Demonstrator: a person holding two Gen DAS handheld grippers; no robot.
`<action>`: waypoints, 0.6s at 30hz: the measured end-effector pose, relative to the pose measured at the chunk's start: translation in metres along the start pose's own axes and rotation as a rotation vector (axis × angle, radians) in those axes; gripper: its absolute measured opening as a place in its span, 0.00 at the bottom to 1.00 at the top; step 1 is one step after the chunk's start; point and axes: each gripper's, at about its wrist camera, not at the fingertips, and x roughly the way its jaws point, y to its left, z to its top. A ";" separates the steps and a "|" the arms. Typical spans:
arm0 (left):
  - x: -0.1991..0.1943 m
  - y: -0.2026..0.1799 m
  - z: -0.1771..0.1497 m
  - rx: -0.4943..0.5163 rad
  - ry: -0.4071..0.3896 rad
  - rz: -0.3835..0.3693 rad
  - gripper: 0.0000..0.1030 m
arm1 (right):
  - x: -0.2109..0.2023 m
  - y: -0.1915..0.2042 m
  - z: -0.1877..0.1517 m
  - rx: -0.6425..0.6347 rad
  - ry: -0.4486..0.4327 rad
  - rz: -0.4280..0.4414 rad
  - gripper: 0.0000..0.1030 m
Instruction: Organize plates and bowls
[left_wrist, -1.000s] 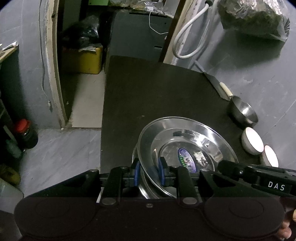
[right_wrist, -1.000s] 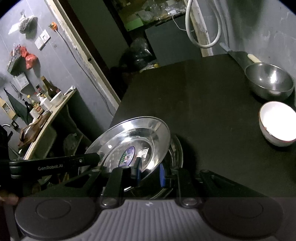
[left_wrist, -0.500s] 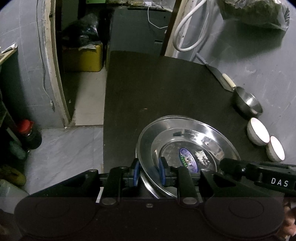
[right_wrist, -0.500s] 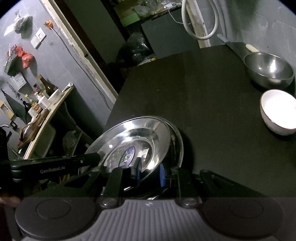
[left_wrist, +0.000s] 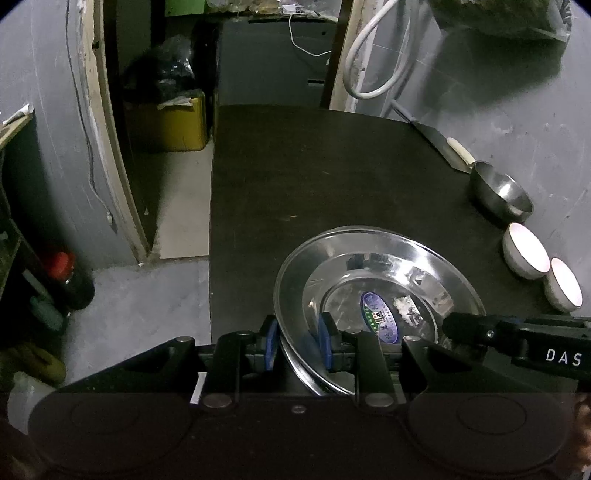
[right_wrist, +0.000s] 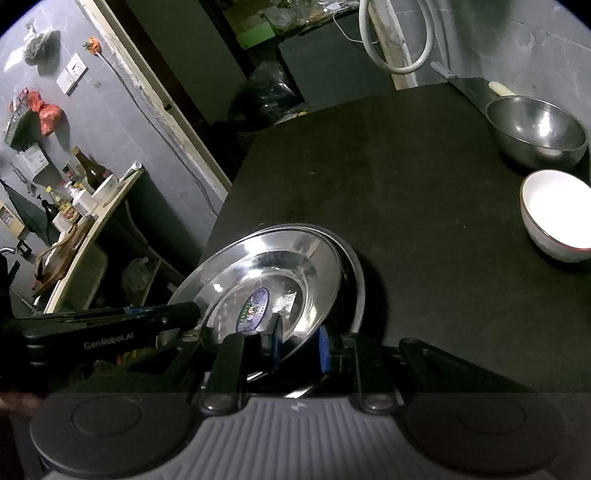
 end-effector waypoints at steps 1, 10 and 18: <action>0.000 -0.001 0.000 0.006 -0.001 0.006 0.25 | 0.001 0.001 0.000 -0.003 0.001 -0.003 0.22; 0.008 -0.011 -0.001 0.065 0.015 0.051 0.29 | 0.004 0.011 -0.002 -0.055 0.010 -0.050 0.22; 0.010 -0.014 0.000 0.089 0.014 0.066 0.29 | 0.007 0.016 -0.002 -0.093 0.015 -0.085 0.23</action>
